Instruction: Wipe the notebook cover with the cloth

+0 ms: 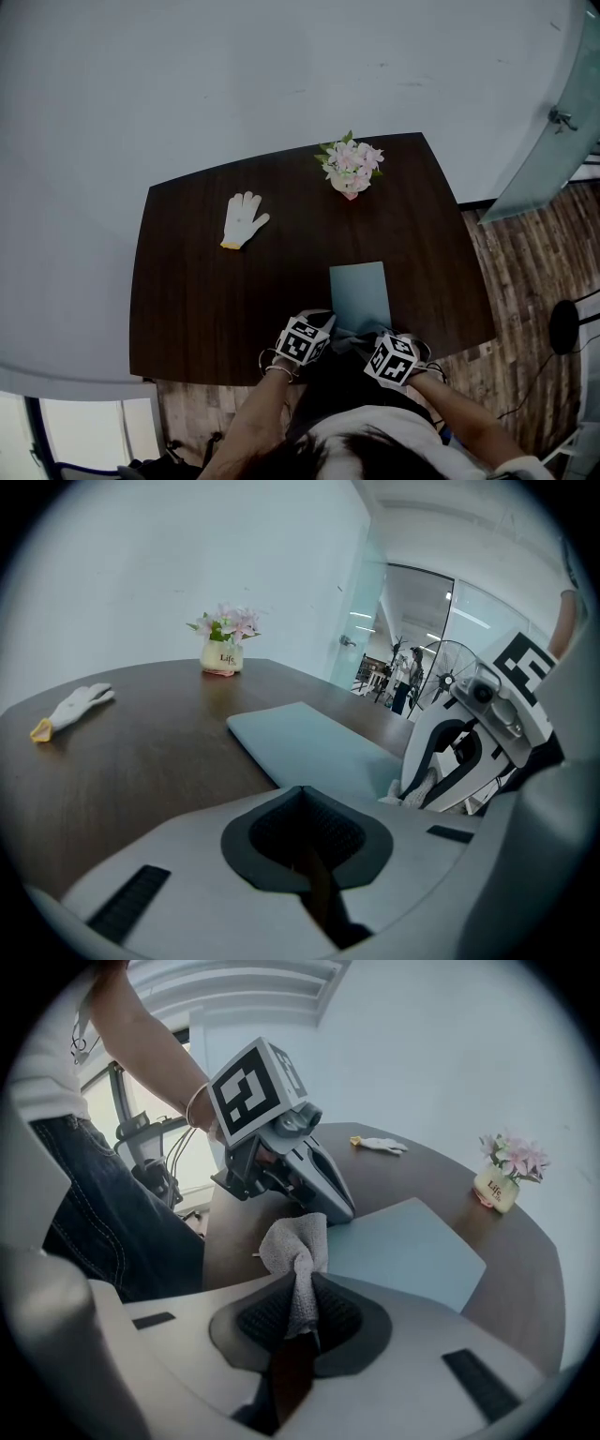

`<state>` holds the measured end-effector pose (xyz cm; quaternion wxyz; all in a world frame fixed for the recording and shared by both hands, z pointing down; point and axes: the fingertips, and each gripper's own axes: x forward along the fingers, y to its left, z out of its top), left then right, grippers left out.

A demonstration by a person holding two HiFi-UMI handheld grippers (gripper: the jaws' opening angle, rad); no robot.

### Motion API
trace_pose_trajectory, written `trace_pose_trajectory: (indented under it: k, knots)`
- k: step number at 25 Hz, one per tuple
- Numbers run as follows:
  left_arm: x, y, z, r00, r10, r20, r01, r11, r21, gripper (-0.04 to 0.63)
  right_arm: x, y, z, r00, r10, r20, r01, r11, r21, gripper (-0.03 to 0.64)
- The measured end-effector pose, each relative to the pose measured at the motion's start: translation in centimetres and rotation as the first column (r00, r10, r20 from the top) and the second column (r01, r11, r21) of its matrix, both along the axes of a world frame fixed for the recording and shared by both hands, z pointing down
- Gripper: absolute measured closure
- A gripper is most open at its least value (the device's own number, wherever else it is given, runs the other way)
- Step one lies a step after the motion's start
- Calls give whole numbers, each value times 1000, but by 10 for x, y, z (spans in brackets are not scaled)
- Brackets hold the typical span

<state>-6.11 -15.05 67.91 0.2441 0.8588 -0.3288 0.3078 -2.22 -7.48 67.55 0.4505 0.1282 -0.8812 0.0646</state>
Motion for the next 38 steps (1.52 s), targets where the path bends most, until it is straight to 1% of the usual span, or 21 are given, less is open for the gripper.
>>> trace_pose_trajectory:
  k: [19,28,35,38]
  knots:
    - [3,0,2,1000,-1,3,1,1000,1,577,60,-4,2,993,115,-17,-115,993,23,568]
    - [4,1,1,1000,-4,14,4,1000,22,577,86,-4,2,984,179,-20,-178,983,30,568]
    - [7,2,2,1000,-6,5,6,1000,-4,577,112,-2,6,972,234,-31,-233,972,34,568]
    - [6,3,2,1000,-18,0,18,1000,-16,577,124,-5,7,962,272,-35,-271,962,44,569]
